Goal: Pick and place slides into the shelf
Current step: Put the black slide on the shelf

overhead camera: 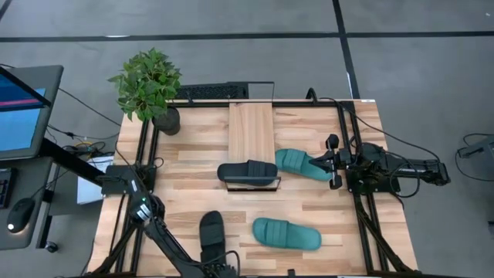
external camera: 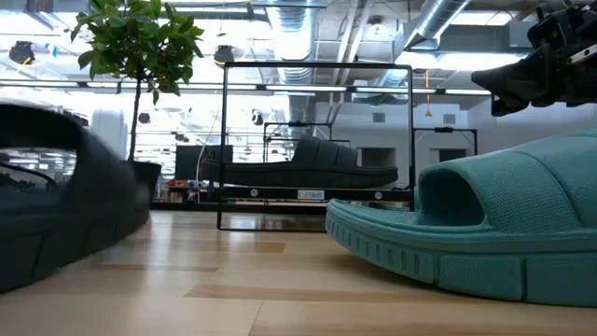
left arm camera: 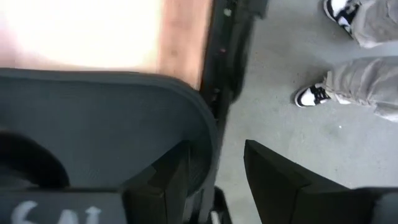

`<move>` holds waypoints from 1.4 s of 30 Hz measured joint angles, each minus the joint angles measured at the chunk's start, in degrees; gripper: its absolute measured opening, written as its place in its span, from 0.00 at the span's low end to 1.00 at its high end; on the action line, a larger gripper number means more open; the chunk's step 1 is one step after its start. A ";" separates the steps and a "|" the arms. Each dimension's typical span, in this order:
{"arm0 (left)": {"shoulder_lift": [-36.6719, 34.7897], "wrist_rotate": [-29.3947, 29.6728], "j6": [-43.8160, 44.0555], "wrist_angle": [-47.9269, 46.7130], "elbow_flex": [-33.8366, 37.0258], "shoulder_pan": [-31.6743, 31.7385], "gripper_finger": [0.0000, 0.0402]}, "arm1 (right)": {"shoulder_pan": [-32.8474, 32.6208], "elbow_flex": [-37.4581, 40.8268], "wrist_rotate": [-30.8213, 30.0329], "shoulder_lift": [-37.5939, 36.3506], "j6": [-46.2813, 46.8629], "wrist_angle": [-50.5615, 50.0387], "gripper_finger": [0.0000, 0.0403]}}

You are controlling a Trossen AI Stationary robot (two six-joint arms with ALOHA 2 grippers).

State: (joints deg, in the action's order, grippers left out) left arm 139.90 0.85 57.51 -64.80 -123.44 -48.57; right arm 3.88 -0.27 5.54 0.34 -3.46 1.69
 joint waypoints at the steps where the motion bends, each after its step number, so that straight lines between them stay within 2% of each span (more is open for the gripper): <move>1: 0.26 -0.19 -0.14 0.55 -0.02 -0.04 0.35 | 0.01 0.00 0.00 -0.01 0.01 0.01 0.00; 32: 0.78 2.47 2.06 -0.59 -0.10 0.30 0.35 | 0.02 0.02 0.00 0.00 0.02 0.02 0.00; 42: 2.99 1.00 3.48 0.58 -0.20 0.51 0.35 | 0.02 0.00 0.00 0.01 0.02 0.00 0.00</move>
State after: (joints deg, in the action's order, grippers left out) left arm 142.89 1.85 60.99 -64.22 -123.63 -48.05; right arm 3.90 -0.27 5.54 0.35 -3.44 1.69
